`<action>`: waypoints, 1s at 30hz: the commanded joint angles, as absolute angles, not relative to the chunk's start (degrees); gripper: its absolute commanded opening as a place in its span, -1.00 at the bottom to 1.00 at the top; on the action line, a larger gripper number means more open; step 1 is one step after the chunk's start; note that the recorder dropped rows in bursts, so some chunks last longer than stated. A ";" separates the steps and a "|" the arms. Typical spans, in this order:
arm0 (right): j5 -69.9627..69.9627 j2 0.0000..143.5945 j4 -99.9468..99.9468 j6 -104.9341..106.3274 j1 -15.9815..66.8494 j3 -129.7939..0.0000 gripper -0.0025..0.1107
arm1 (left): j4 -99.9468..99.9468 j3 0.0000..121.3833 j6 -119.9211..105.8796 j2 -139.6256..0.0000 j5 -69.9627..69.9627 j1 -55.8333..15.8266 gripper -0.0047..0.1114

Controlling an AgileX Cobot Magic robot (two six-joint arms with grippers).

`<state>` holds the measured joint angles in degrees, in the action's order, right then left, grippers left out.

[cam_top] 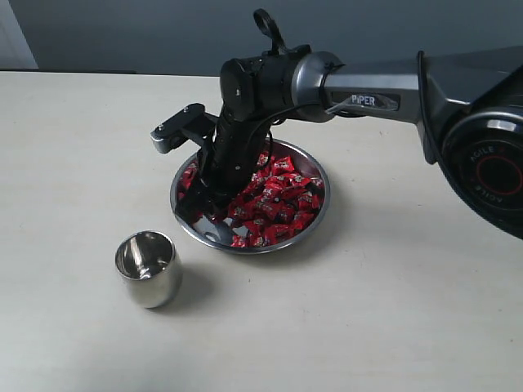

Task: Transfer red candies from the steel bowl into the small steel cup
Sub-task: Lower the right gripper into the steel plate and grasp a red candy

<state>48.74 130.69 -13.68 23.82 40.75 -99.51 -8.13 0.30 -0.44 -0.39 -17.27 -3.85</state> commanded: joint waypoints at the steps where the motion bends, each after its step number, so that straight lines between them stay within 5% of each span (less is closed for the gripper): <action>1: 48.88 130.54 -13.19 23.75 40.57 -99.88 -0.51 | -8.14 0.00 -0.43 0.00 -16.61 -3.56 -0.91; 7: 48.65 130.54 -13.19 23.75 40.57 -99.88 -0.54 | -8.14 0.00 -0.43 0.00 -16.61 -3.56 -0.91; 13: 49.19 131.70 -13.19 23.59 40.57 -99.88 -0.97 | -8.14 0.00 -0.43 0.00 -16.61 -3.56 -0.91; 26: 50.12 131.63 -13.83 21.83 40.57 -99.88 -0.97 | -8.14 0.00 -0.43 0.00 -16.61 -3.56 -0.91; 30: 50.37 130.26 -13.49 22.48 40.57 -99.88 -0.63 | -8.14 0.00 -0.43 0.00 -16.61 -3.56 -0.91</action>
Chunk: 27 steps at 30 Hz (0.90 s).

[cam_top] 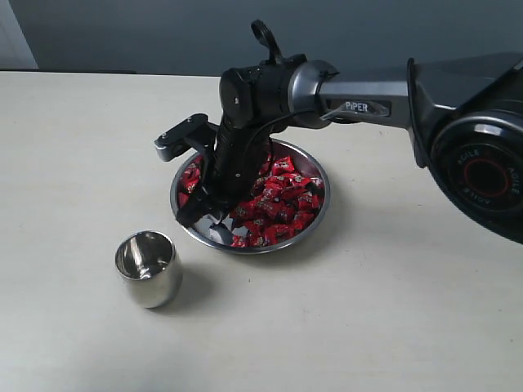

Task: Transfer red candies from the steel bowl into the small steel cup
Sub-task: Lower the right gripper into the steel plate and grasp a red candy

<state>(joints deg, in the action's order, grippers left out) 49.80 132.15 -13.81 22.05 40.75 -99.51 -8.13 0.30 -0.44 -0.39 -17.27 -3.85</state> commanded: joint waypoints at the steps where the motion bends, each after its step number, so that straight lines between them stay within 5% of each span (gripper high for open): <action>1: 50.14 129.82 -13.37 22.48 40.57 -99.88 -0.51 | -8.14 0.00 -0.43 0.00 -16.61 -3.56 -0.91; 5: 47.68 129.21 -11.24 22.24 40.57 -99.88 -0.14 | -8.14 0.00 -0.43 0.00 -16.61 -3.56 -0.91; 20: 46.09 133.02 -8.48 20.82 40.57 -99.88 -0.16 | -8.14 0.00 -0.43 0.00 -16.61 -3.56 -0.91; 27: 46.17 132.60 -8.48 20.38 40.57 -99.88 -0.72 | -8.02 0.00 -0.43 0.00 -16.72 -3.56 -0.91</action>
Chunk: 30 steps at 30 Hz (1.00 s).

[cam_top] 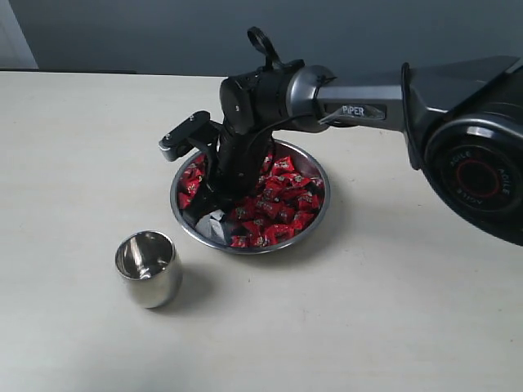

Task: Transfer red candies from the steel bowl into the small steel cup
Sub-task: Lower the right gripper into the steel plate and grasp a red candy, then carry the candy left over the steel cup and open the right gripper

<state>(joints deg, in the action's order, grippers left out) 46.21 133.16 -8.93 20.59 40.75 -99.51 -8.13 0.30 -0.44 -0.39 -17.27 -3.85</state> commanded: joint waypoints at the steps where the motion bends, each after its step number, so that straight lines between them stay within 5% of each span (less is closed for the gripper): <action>1: 46.17 132.17 -8.48 20.38 40.57 -99.88 -0.81 | -8.02 0.00 -0.43 0.00 -16.72 -3.56 -0.91; 3: 46.22 130.42 -8.37 20.38 40.57 -99.88 -0.96 | -8.02 0.00 -0.43 0.00 -16.72 -3.56 -0.91; 14: 58.14 120.43 -24.84 22.67 41.03 -99.88 -0.96 | -8.02 0.00 -0.43 0.00 -16.72 -3.56 -0.91; 22: 63.23 118.99 -23.79 27.52 50.48 -99.88 -0.95 | -7.91 0.00 -0.43 0.00 -16.70 -3.56 -0.91; 30: 60.59 118.99 -17.43 27.42 52.62 -99.88 -0.41 | -7.91 0.00 -0.43 0.00 -16.70 -3.56 -0.91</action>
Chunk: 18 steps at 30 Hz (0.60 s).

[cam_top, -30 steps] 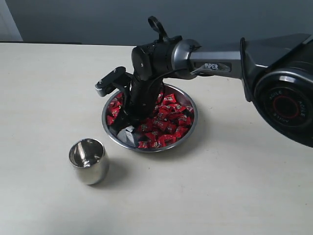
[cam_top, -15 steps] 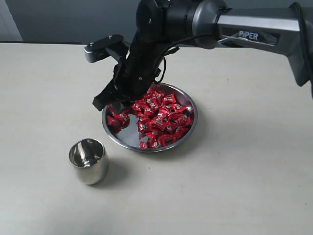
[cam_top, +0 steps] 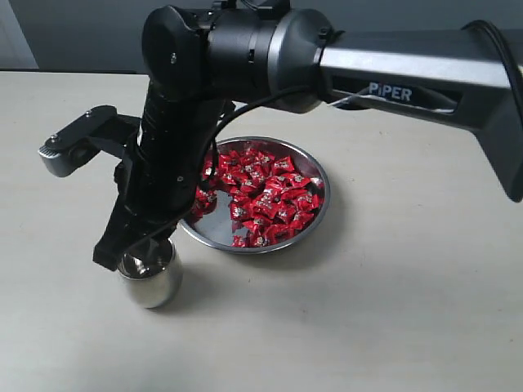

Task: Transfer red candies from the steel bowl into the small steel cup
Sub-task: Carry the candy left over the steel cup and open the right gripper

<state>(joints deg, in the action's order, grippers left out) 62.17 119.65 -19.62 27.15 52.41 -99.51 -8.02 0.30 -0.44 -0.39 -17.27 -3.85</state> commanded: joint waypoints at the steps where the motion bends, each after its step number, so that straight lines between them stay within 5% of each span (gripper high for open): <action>1: 60.27 118.99 -17.19 27.42 52.62 -99.88 -0.35 | -7.91 0.00 -0.43 0.00 -16.70 -3.56 -0.91; 8: 58.01 118.89 -15.52 26.75 52.62 -99.88 -0.28 | -7.93 0.00 -0.43 0.00 -16.59 -3.56 -0.91; 18: 58.22 118.99 11.77 2.46 49.93 -99.88 -0.29 | -8.04 0.00 -0.43 0.00 -16.59 -3.56 -0.91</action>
